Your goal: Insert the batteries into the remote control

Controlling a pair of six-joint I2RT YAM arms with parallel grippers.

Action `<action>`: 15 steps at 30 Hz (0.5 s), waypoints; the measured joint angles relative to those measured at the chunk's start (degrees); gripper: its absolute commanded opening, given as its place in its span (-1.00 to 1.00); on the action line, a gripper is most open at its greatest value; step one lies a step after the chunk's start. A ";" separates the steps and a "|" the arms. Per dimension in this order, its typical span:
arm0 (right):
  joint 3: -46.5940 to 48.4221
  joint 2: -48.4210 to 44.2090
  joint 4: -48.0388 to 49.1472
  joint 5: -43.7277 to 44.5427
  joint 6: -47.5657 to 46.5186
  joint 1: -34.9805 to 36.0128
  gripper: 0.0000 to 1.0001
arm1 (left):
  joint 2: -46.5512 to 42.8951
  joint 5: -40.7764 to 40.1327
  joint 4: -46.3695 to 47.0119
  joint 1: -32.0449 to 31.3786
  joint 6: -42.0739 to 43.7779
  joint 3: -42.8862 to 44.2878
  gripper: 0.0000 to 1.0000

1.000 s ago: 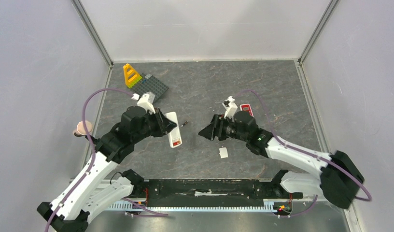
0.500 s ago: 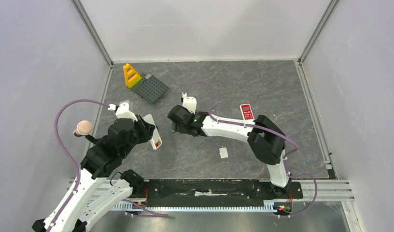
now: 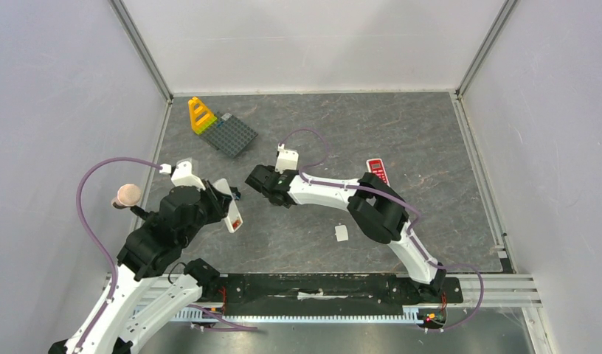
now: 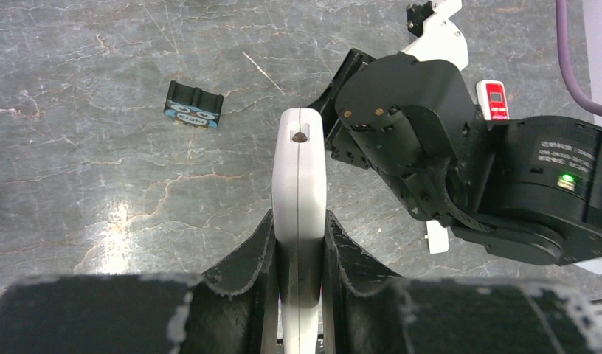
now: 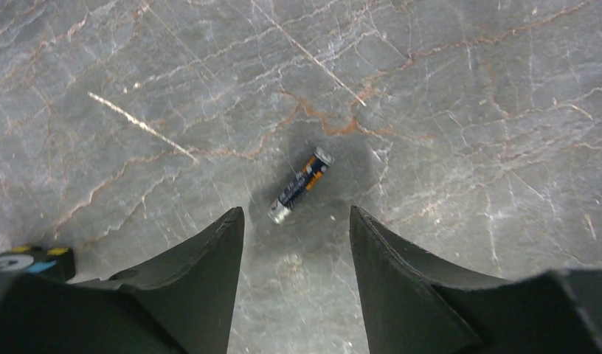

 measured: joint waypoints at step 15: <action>3.21 3.67 -2.34 6.25 -0.52 0.04 -0.60 | -0.20 -0.59 -2.01 0.00 0.39 0.52 -0.96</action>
